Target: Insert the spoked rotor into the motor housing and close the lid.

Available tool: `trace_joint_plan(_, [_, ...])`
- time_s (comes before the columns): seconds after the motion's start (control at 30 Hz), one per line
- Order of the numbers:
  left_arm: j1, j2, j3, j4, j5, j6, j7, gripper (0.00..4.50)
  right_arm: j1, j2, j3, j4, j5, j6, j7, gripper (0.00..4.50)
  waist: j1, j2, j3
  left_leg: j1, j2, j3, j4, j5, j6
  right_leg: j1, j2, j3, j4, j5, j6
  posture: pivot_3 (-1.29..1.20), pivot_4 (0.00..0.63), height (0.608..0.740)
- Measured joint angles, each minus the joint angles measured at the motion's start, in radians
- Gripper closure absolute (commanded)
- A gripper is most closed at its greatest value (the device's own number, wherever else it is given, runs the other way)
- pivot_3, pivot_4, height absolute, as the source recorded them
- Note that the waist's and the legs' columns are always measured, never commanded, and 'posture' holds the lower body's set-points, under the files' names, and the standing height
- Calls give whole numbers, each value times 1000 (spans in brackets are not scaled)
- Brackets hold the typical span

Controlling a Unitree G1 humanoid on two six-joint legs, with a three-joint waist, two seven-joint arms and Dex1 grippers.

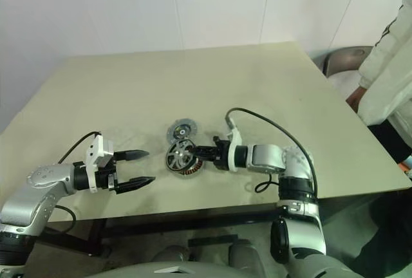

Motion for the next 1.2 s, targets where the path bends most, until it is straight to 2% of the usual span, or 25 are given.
trace_joint_plan(0.67, [-1, -1, 0, -7, -1, 1, 4, 0, -12, -21, 20, -1, -50, 7, 49, 4136, -1, 0, 0, 0, 0, 0, 0, 0, 0, 0, 0, 0, 0, 0, 0, 0, 0, 740])
trace_joint_plan(0.73, [-1, -2, 0, -7, -1, 1, 4, 0, -16, -24, 21, -1, -58, 7, 48, 3416, -1, 0, 0, 0, 0, 0, 0, 0, 0, 0, 0, 0, 0, 0, 0, 0, 0, 740])
trace_joint_plan(0.77, [-1, -3, 0, -7, -1, 1, 4, 0, -16, -25, 22, -1, -60, 8, 49, 3274, -1, 0, 0, 0, 0, 0, 0, 0, 0, 0, 0, 0, 0, 0, 0, 0, 0, 740])
trace_joint_plan(1.07, [-10, -8, -1, -7, -1, 1, 6, 0, -26, -24, 21, -1, -74, 8, 59, 182, -1, 0, 0, 0, 0, 0, 0, 0, 0, 0, 0, 0, 0, 0, 0, 0, 0, 740])
trace_joint_plan(1.1, [-11, -8, -1, -7, -1, 1, 7, 0, -31, -25, 21, -3, -74, 8, 62, 24, -1, 0, 0, 0, 0, 0, 0, 0, 0, 0, 0, 0, 0, 0, 0, 0, 0, 740])
trace_joint_plan(1.2, [-11, -8, -1, -7, -1, 2, 7, 0, -41, -32, 21, -9, -74, 11, 62, 24, 0, 0, 0, 0, 0, 0, 0, 0, 0, 0, 0, 0, 0, 0, 0, 0, 0, 740])
